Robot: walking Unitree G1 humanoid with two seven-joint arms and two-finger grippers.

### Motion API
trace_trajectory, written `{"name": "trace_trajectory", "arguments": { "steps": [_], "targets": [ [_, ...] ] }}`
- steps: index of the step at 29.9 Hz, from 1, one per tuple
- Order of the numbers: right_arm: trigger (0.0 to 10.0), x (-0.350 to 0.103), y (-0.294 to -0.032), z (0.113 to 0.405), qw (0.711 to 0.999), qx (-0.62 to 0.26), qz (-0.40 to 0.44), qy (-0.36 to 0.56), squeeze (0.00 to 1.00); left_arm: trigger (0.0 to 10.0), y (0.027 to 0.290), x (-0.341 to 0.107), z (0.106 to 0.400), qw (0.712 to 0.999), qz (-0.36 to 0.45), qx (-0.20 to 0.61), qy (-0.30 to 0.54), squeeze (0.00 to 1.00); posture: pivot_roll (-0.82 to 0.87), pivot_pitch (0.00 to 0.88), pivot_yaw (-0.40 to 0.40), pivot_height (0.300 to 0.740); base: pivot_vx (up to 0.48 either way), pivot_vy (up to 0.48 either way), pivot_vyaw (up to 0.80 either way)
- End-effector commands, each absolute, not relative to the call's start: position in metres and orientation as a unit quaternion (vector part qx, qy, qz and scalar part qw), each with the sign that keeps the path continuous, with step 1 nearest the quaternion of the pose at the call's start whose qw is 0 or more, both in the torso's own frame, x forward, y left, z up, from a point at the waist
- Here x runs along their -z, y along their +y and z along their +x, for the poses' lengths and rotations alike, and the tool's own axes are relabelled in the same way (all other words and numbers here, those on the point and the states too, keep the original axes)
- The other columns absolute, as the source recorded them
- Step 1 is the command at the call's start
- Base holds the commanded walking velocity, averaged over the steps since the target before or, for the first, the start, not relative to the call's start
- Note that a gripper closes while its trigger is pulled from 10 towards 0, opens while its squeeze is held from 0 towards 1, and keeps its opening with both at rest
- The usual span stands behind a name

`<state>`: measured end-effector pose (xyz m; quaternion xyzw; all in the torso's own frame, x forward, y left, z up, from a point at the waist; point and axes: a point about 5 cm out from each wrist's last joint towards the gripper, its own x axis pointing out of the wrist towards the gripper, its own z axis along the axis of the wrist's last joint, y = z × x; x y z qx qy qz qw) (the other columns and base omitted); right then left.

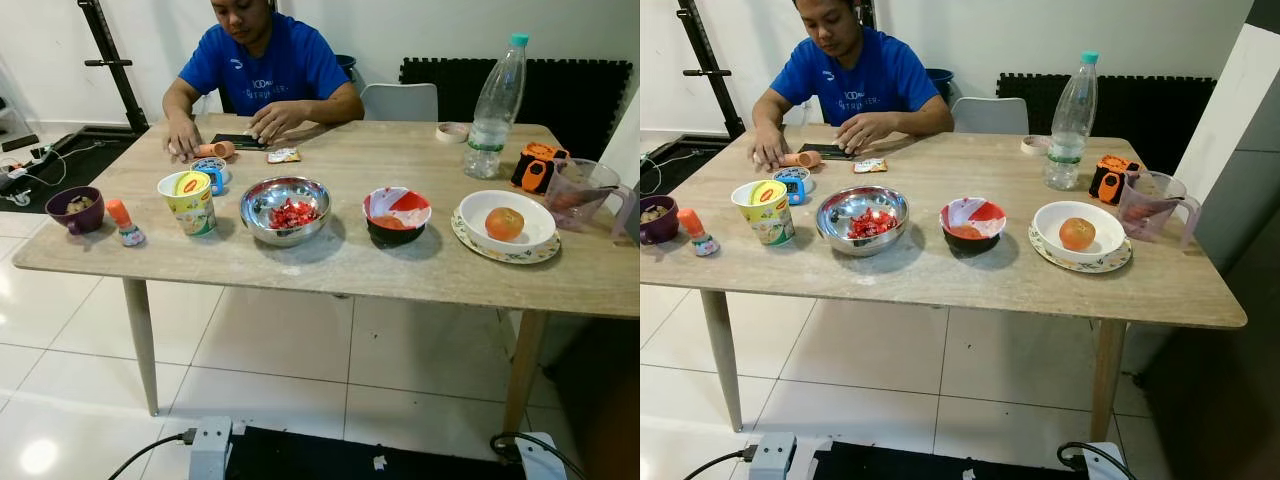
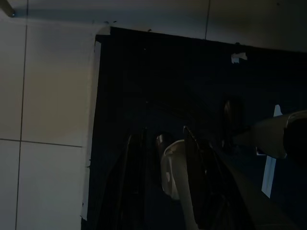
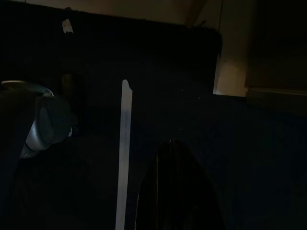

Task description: Restocking fridge

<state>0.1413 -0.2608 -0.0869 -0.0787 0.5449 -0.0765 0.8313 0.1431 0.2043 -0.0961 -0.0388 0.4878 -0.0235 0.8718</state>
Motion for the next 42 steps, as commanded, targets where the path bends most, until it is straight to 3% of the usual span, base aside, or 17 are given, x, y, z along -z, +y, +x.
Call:
{"name": "trace_trajectory", "arguments": {
  "steps": [1,20,31,42],
  "targets": [
    [10.0,0.086,-0.26,0.143,0.834,0.076,-0.074,0.541,0.0,10.0,0.206,0.096,0.143,0.873,-0.037,0.021,0.487,0.0,0.01,0.0,0.002,0.74,0.0,-0.469,0.0],
    [10.0,0.087,-0.256,0.146,0.837,0.061,-0.061,0.541,0.0,10.0,0.211,0.093,0.145,0.892,-0.091,-0.07,0.438,0.0,0.01,0.0,0.005,0.74,0.0,-0.074,0.0],
    [10.0,0.082,-0.248,0.159,0.861,0.019,-0.035,0.507,0.0,10.0,0.207,0.095,0.143,0.884,-0.09,-0.034,0.457,0.0,0.01,0.0,0.008,0.74,0.0,0.0,0.0],
    [10.0,0.077,-0.241,0.174,0.868,-0.027,-0.047,0.494,0.0,10.0,0.206,0.097,0.141,0.875,-0.074,-0.013,0.479,0.0,0.01,0.0,0.003,0.74,0.0,0.0,0.76]
  ]
}}
